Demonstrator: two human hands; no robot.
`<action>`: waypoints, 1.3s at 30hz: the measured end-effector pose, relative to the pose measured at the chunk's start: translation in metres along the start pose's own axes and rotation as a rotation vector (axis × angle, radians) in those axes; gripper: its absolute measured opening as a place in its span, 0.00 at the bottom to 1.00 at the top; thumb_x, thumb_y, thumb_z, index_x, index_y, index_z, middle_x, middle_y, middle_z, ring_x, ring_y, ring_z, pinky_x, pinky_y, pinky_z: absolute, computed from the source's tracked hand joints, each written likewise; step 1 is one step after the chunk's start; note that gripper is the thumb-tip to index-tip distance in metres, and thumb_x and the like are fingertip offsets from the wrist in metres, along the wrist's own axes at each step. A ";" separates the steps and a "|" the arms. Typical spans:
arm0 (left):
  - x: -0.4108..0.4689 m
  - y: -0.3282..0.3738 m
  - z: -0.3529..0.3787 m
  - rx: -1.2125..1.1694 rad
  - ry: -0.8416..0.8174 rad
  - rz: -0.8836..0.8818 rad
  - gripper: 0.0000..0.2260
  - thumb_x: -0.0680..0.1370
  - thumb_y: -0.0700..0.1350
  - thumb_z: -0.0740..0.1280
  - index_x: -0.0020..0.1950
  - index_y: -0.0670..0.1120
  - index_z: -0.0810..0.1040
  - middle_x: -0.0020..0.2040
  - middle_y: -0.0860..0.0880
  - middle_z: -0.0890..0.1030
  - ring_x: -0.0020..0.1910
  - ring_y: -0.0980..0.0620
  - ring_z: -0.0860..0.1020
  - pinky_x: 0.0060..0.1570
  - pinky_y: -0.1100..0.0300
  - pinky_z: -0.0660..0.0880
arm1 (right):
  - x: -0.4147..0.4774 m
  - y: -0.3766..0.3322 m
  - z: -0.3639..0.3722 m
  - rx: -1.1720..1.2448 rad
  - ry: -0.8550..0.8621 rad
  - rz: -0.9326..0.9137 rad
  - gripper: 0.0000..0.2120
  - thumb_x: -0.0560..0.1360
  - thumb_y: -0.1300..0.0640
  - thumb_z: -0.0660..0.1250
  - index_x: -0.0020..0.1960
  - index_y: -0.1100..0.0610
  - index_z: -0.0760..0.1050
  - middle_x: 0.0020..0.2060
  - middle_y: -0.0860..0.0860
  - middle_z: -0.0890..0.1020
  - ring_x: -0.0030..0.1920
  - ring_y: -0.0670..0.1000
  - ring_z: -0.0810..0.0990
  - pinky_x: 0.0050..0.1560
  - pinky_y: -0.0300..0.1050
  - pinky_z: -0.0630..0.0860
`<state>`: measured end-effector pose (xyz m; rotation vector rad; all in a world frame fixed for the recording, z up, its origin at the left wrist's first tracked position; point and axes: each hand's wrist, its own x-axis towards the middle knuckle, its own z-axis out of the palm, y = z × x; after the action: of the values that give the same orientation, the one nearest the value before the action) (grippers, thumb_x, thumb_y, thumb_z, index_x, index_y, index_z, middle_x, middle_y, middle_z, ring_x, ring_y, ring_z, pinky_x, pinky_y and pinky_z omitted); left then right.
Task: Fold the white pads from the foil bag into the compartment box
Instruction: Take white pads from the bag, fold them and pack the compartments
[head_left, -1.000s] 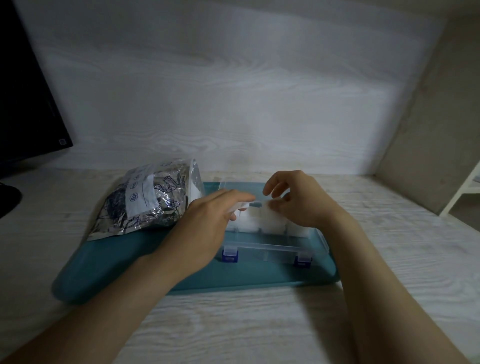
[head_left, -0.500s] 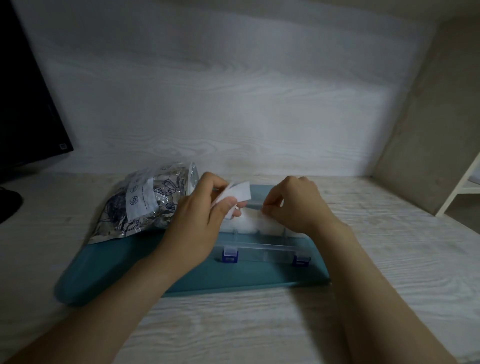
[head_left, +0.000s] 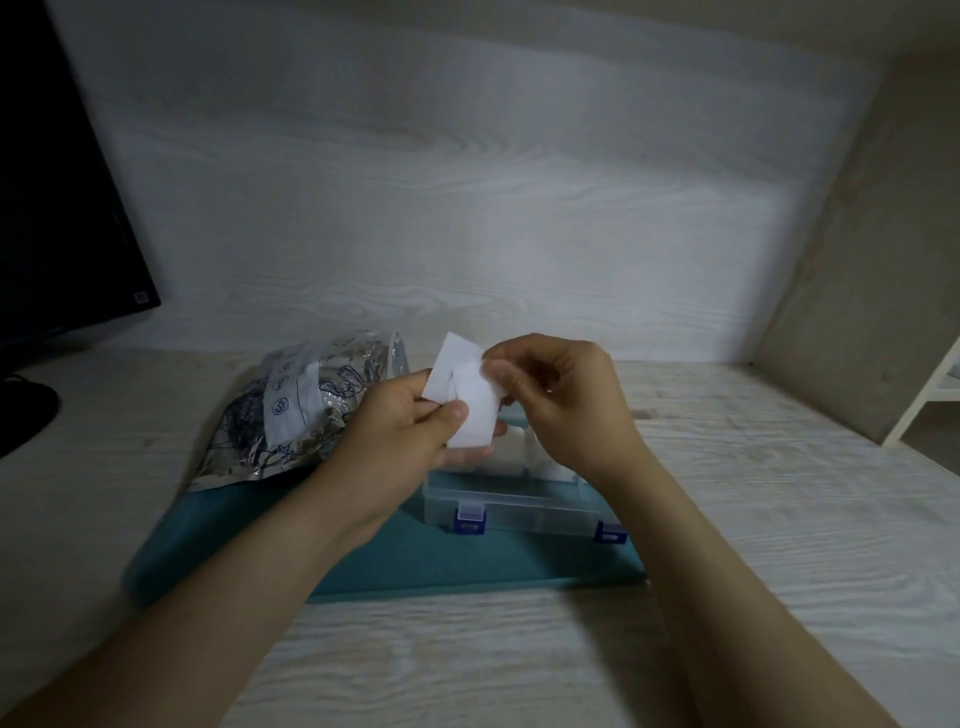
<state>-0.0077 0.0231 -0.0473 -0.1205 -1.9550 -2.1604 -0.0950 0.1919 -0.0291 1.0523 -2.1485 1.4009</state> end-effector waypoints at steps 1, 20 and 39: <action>0.001 0.000 -0.001 -0.019 -0.002 -0.014 0.13 0.86 0.32 0.61 0.66 0.41 0.80 0.56 0.43 0.88 0.55 0.42 0.87 0.53 0.51 0.85 | 0.001 0.001 0.000 0.013 0.026 0.014 0.06 0.82 0.63 0.70 0.55 0.60 0.85 0.45 0.48 0.87 0.40 0.49 0.86 0.44 0.45 0.84; 0.002 0.007 -0.010 0.048 -0.033 -0.073 0.12 0.88 0.36 0.59 0.62 0.43 0.82 0.54 0.44 0.88 0.55 0.45 0.88 0.53 0.55 0.85 | -0.003 -0.011 -0.002 0.059 -0.073 0.087 0.25 0.68 0.63 0.84 0.61 0.51 0.80 0.42 0.50 0.85 0.42 0.52 0.86 0.47 0.51 0.85; 0.001 0.010 -0.012 0.094 -0.087 -0.088 0.12 0.88 0.39 0.58 0.65 0.40 0.81 0.55 0.42 0.88 0.53 0.43 0.88 0.51 0.55 0.85 | -0.004 -0.012 0.003 -0.314 0.070 -0.101 0.14 0.70 0.49 0.83 0.50 0.52 0.84 0.42 0.43 0.86 0.41 0.42 0.83 0.43 0.26 0.74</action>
<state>-0.0054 0.0101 -0.0383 -0.1166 -2.1442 -2.1464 -0.0829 0.1884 -0.0253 0.9606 -2.1425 0.9981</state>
